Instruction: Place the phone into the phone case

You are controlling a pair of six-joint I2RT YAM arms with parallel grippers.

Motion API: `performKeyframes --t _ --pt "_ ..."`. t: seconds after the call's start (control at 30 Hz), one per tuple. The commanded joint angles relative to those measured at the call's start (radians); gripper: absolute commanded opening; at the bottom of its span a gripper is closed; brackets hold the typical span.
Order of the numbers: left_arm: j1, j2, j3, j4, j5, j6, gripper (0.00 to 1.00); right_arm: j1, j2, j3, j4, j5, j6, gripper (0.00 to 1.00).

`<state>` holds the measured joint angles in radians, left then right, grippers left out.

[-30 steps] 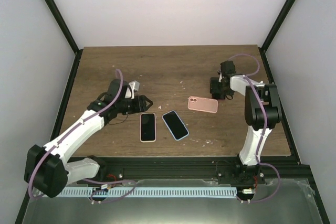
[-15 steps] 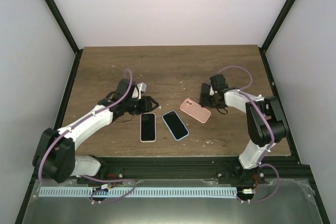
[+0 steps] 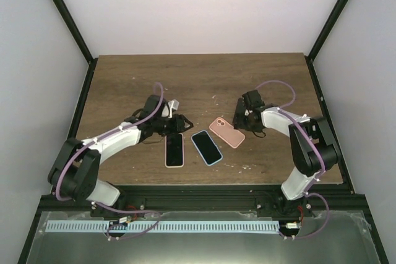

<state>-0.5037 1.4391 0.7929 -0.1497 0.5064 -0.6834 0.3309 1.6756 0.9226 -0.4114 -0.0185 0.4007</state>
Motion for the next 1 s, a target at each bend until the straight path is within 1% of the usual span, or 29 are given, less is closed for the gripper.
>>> performKeyframes --t 0.0,0.1,0.2,0.3,0.43,0.57,0.67,0.77,0.87,0.97 --pt "-0.028 0.092 0.031 0.123 0.071 -0.056 0.52 0.016 0.014 0.004 -0.081 0.016 0.052 0.70" --pt "-0.037 0.159 0.041 0.190 0.106 -0.088 0.51 0.027 -0.035 -0.051 -0.069 -0.063 0.049 0.67" --pt "-0.052 0.211 0.066 0.223 0.119 -0.102 0.50 0.036 -0.091 -0.123 -0.034 -0.130 0.061 0.64" --pt "-0.075 0.260 0.092 0.248 0.132 -0.118 0.49 0.044 -0.111 -0.175 0.005 -0.175 0.063 0.61" --pt "-0.114 0.299 0.103 0.318 0.162 -0.162 0.48 0.063 -0.116 -0.204 0.037 -0.213 0.058 0.57" --pt "-0.168 0.318 0.145 0.271 0.136 -0.135 0.49 0.087 -0.128 -0.218 0.059 -0.241 0.057 0.55" --pt "-0.175 0.318 0.136 0.289 0.130 -0.149 0.49 0.112 -0.117 -0.217 0.073 -0.282 0.059 0.53" --pt "-0.175 0.303 0.137 0.259 0.106 -0.135 0.49 0.125 -0.111 -0.220 0.077 -0.289 0.074 0.52" --pt "-0.172 0.277 0.129 0.231 0.086 -0.118 0.49 0.126 -0.143 -0.218 0.068 -0.267 0.090 0.52" --pt "-0.167 0.247 0.113 0.214 0.062 -0.100 0.52 0.126 -0.180 -0.185 0.031 -0.208 0.103 0.57"
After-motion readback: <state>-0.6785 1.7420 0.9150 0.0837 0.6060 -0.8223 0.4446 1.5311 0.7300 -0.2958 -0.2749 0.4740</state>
